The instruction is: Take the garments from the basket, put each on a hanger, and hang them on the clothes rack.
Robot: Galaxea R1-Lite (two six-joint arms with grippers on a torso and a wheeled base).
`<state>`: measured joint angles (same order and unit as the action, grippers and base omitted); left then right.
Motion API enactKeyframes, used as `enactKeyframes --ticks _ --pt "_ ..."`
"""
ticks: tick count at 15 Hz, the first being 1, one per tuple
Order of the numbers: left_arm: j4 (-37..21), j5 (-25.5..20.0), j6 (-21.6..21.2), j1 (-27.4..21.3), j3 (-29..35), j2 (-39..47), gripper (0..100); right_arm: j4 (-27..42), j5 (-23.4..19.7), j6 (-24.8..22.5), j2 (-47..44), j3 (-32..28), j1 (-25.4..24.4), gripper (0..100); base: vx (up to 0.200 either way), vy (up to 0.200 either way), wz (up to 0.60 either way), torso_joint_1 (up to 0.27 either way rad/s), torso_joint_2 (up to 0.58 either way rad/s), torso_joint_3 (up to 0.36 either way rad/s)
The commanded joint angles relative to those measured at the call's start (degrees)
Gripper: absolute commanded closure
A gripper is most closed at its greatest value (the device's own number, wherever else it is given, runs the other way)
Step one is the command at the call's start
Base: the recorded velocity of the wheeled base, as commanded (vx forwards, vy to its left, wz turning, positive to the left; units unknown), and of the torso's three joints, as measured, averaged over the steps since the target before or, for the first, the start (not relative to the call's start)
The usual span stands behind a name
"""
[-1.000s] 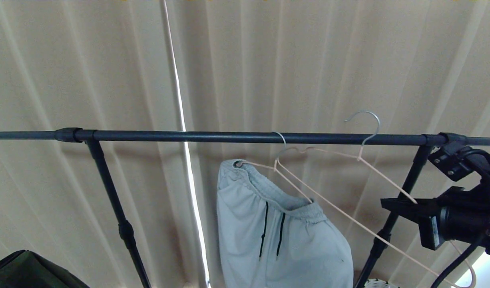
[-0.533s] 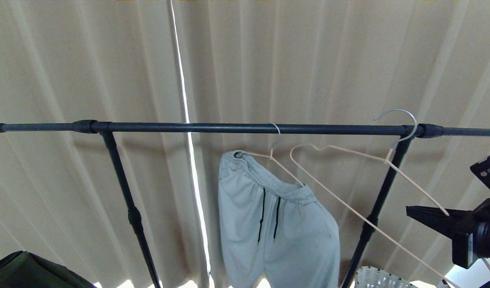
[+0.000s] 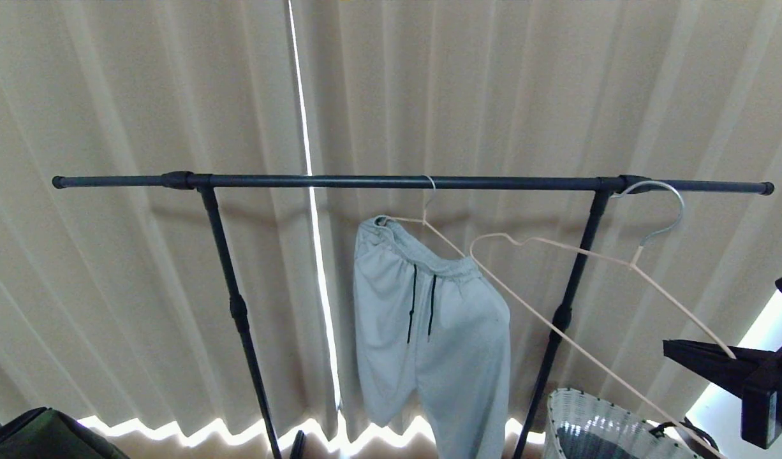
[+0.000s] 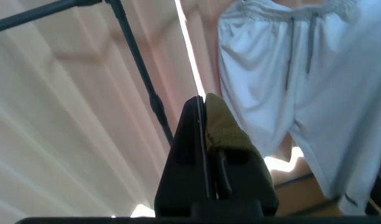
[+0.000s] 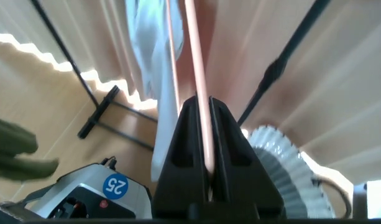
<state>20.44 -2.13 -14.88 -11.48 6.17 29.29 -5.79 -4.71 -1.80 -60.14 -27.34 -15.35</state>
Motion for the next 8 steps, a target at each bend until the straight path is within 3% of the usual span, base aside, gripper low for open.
enactKeyframes --ticks 1,2,8 --pt "0.0 0.0 0.0 -0.5 -0.2 0.0 100 -0.1 0.0 0.0 0.7 0.8 0.0 100 -0.2 0.0 0.0 0.012 0.01 -0.002" --pt "0.0 0.0 0.0 -0.5 -0.3 0.0 100 -0.1 0.0 0.0 0.9 1.0 0.0 100 -0.2 0.0 0.0 0.002 0.0 0.002" --pt "-0.1 -0.1 -0.8 -4.2 -0.9 1.0 100 -1.1 0.8 -2.6 1.4 2.2 0.0 100 0.0 0.0 0.0 0.0 0.0 0.0"
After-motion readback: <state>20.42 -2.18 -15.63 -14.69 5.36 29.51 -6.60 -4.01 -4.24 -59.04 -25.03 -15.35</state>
